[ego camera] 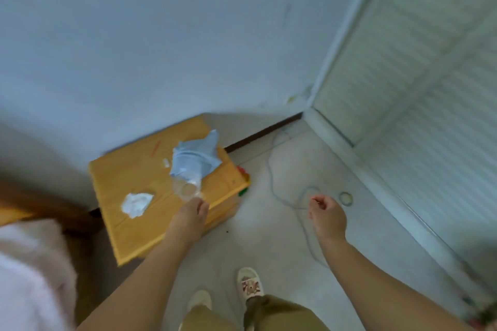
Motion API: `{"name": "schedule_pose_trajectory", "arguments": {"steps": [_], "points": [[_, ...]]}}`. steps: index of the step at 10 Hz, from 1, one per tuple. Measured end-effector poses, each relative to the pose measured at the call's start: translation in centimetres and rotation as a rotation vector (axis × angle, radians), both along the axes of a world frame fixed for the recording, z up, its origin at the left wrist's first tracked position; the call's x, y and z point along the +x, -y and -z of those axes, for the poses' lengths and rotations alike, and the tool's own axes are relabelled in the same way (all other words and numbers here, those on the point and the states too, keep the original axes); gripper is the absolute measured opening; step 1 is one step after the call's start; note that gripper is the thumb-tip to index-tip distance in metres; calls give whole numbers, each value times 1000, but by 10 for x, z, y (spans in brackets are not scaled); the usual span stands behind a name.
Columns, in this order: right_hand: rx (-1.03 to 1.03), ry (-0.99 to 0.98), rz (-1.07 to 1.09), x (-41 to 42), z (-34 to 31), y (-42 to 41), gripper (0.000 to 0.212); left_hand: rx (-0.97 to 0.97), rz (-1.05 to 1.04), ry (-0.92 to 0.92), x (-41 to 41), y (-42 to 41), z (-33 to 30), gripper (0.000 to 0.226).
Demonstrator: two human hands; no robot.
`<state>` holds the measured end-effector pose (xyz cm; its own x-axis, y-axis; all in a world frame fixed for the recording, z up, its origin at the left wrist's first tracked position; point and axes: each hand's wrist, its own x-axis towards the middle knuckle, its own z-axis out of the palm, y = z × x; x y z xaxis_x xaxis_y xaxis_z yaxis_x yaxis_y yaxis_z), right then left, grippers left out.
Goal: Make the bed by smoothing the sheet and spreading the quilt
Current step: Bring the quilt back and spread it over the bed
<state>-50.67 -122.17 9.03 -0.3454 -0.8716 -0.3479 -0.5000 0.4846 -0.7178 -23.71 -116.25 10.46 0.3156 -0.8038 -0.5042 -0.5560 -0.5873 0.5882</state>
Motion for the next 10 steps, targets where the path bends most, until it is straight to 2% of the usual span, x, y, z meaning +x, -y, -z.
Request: {"name": "schedule_pose_trajectory", "arguments": {"steps": [1, 2, 3, 4, 5, 7, 8, 10], "points": [[-55, 30, 200, -42, -12, -16, 7, -66, 240, 10, -40, 38, -5, 32], [-126, 80, 420, -77, -26, -47, 8, -111, 483, 135, -75, 66, -17, 55], [-186, 121, 625, -101, -38, -83, 10, -54, 539, 62, -121, 53, -91, 51], [-199, 127, 780, -121, -45, -114, 16, -42, 601, -104, -153, 57, -74, 29], [-203, 99, 900, -139, -51, -147, 19, -7, 808, -115, -186, 60, -31, 18], [-171, 27, 1032, -183, -60, -194, 14, -30, 1101, -39, -257, 30, -40, 9], [-173, -6, 1059, -222, -67, -211, 14, -73, 1181, -3, -301, 25, -40, 6], [-234, -43, 1051, -342, -74, -255, 12, -131, 1216, -33, -436, -11, -49, 8]]}}
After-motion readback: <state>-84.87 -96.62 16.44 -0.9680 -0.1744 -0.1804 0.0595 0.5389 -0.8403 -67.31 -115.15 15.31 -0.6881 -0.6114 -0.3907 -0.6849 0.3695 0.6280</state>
